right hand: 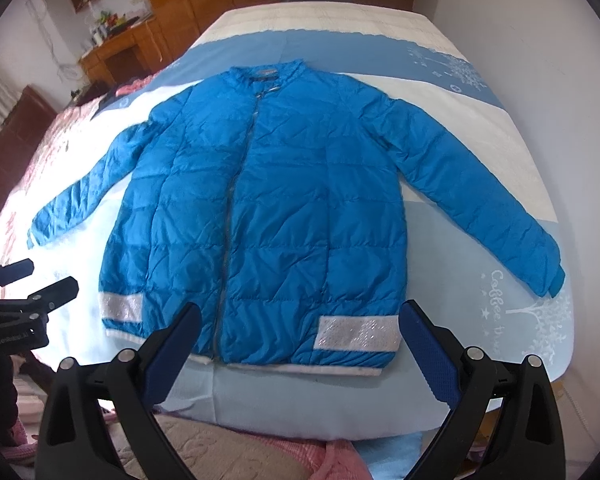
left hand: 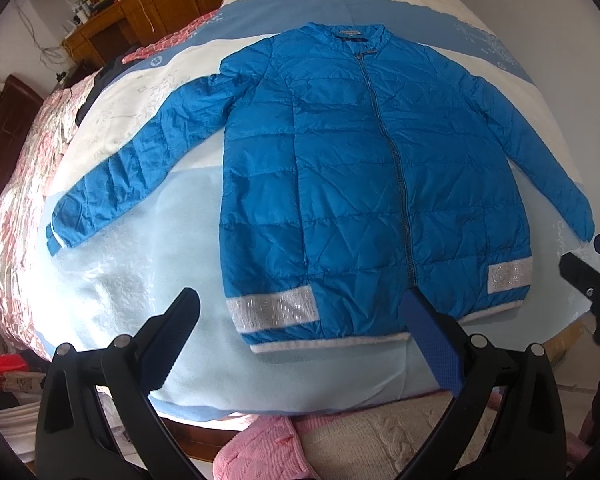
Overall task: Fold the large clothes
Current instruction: 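Grasp the blue jacket sleeve cuff with the right gripper and lift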
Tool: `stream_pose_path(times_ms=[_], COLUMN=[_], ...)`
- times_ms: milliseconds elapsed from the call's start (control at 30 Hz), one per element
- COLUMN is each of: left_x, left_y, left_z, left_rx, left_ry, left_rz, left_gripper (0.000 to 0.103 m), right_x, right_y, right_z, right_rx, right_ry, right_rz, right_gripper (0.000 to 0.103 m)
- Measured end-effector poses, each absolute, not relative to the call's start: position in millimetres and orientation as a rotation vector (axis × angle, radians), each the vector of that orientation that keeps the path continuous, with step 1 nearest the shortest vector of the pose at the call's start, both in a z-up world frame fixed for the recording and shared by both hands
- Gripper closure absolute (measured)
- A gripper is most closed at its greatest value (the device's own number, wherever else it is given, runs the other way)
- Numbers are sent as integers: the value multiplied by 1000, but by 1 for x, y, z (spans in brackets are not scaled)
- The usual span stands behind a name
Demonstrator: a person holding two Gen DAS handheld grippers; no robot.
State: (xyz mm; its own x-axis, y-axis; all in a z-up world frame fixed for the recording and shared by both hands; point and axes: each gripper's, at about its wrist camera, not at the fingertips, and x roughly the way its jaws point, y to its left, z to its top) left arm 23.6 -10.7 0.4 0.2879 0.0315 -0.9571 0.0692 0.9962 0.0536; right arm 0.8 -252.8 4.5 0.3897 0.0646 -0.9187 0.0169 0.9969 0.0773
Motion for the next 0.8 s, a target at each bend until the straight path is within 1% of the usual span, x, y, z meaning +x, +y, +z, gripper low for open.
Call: stream_pose_path(times_ms=[167, 300, 467, 633, 800], left_x=[54, 94, 150, 204, 244], left_y=[-31, -61, -108, -165, -216], left_z=[-7, -18, -36, -51, -67], left_rx=[153, 186, 169, 148, 127], left_ry=[1224, 1137, 1128, 1132, 1146], left_rz=[-45, -109, -226, -294, -348], left_gripper=[3, 3, 4, 4, 4], right_x=[10, 10, -4, -13, -17], right_y=[-323, -421, -548, -645, -693], right_z=[-14, -37, -66, -106, -145], right_rx=[233, 422, 628, 834, 951], right_ry=[1130, 1100, 1053, 1043, 1059], right_rz=[-83, -240, -422, -471, -496], right_gripper=[4, 4, 4, 4, 6])
